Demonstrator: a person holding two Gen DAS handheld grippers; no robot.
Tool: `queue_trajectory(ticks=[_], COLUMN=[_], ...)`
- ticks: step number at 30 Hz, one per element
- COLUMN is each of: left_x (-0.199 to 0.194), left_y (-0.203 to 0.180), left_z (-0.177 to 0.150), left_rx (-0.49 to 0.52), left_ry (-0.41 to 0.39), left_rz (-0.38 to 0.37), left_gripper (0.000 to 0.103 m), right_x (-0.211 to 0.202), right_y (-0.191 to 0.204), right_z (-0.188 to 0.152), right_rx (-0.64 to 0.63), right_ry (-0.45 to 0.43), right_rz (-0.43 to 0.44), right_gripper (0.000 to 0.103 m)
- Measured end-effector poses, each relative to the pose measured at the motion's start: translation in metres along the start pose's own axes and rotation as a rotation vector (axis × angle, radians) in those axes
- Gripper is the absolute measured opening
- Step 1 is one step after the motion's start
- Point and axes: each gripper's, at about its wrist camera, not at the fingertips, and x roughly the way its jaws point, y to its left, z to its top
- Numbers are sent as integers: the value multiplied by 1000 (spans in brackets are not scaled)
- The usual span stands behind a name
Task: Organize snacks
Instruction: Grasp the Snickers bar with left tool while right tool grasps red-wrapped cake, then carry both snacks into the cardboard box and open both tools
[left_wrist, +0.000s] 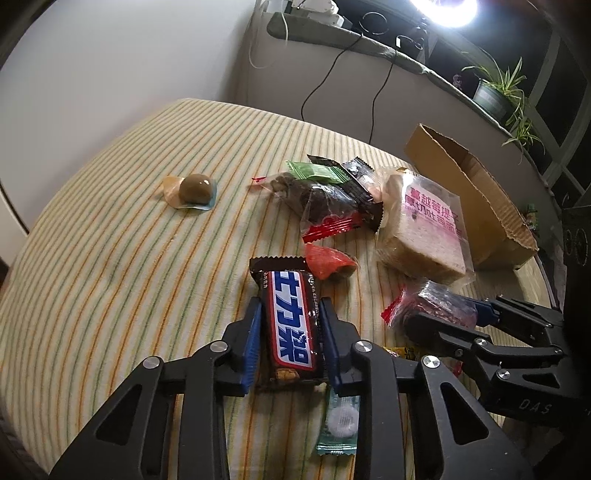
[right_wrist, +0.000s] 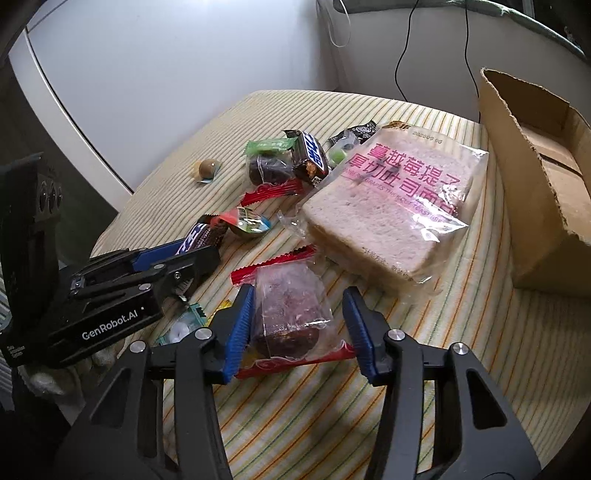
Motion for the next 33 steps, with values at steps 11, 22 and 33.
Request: queue_trajectory(ticks=[11,22,33], left_x=[-10,-41,-37], left_y=[7,-10,-74], left_z=[-1,24,61], left_rx=[-38,12,123], left_ry=[-11,-98,-147], left_rz=[-14,-17,-114], left_gripper=[27,26,27], right_x=[-22,-75,-117], right_y=[4,-11,-80], right_z=[1,16,32], right_rx=[-3,8,72], right_ry=[-49,-174,-253], right_rz=[16,-12,-144], right_gripper=[49,49,49])
